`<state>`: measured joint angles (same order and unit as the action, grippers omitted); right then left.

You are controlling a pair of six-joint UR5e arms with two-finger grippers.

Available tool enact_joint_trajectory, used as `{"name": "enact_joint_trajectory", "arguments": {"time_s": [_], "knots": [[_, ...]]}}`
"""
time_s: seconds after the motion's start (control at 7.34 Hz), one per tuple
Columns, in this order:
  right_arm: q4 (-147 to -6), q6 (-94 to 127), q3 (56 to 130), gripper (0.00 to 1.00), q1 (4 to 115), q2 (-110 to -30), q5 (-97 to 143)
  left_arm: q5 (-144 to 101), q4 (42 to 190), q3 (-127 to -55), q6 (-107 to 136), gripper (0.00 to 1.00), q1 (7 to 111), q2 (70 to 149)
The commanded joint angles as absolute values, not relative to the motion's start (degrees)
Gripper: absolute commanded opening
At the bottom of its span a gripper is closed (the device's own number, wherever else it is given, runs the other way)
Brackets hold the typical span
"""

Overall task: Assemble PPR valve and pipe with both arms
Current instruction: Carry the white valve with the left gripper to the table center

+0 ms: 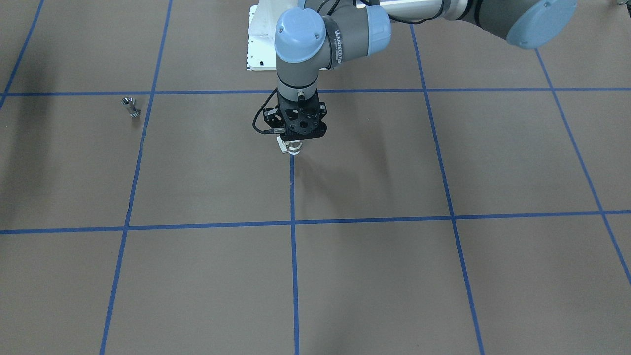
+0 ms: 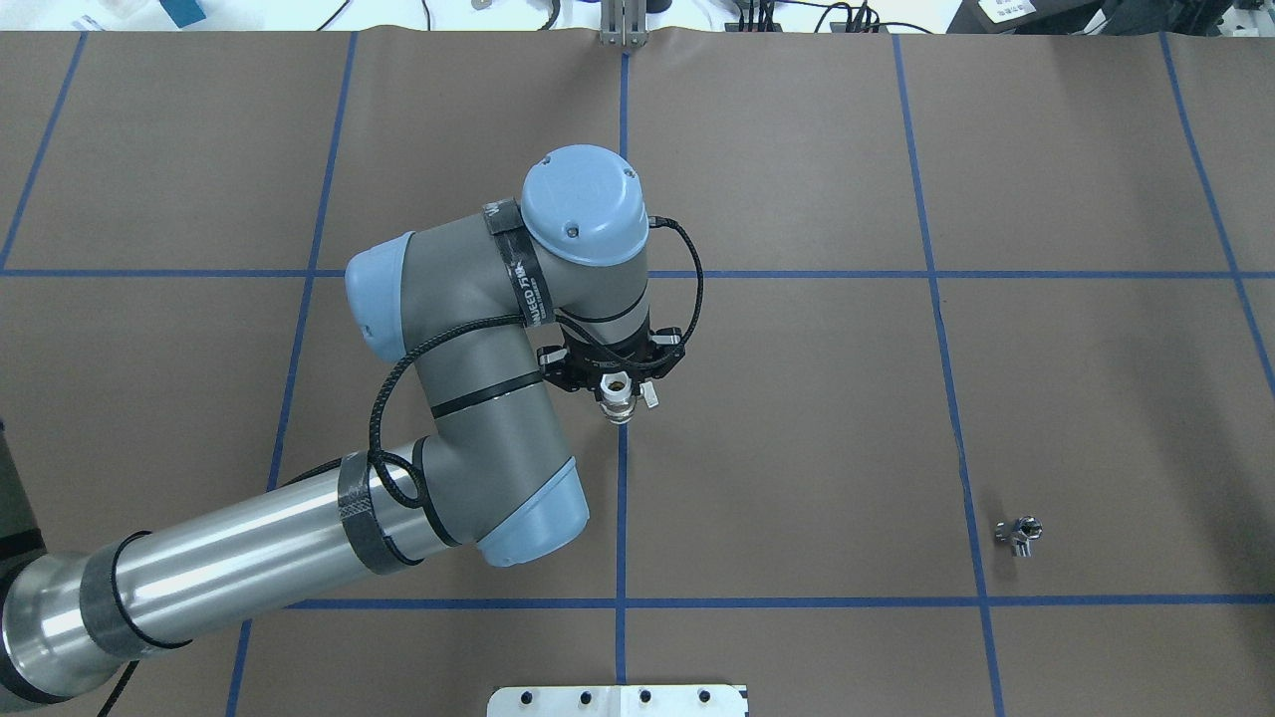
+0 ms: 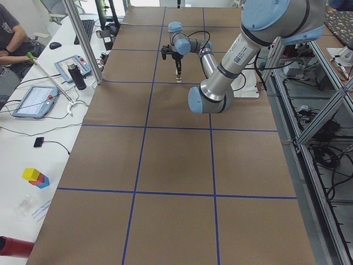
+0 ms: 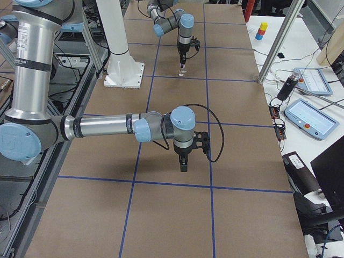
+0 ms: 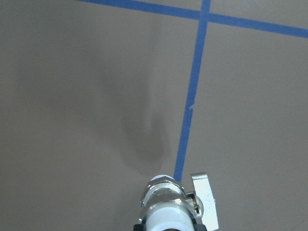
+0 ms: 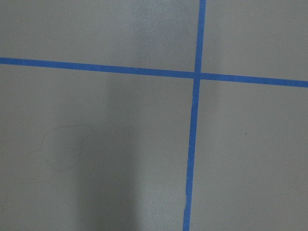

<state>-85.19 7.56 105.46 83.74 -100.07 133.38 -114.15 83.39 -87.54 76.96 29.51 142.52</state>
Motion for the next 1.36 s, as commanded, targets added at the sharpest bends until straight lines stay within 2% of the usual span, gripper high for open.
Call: {"name": "enact_joint_trajectory", "arguments": {"time_s": [0.0,1.09,1.23], "knots": [[-85.17,7.47,105.38,0.99,83.67,-100.2,133.95,-114.08,83.58,-86.4,76.82,0.0,29.27,142.91],[-85.17,7.38,104.94,0.99,83.23,-100.2,133.86,-113.73,85.25,-85.61,77.34,0.0,27.77,142.73],[-85.17,7.3,104.77,0.99,83.06,-100.2,133.86,-113.73,85.25,-85.52,77.34,0.25,27.77,142.65]]}}
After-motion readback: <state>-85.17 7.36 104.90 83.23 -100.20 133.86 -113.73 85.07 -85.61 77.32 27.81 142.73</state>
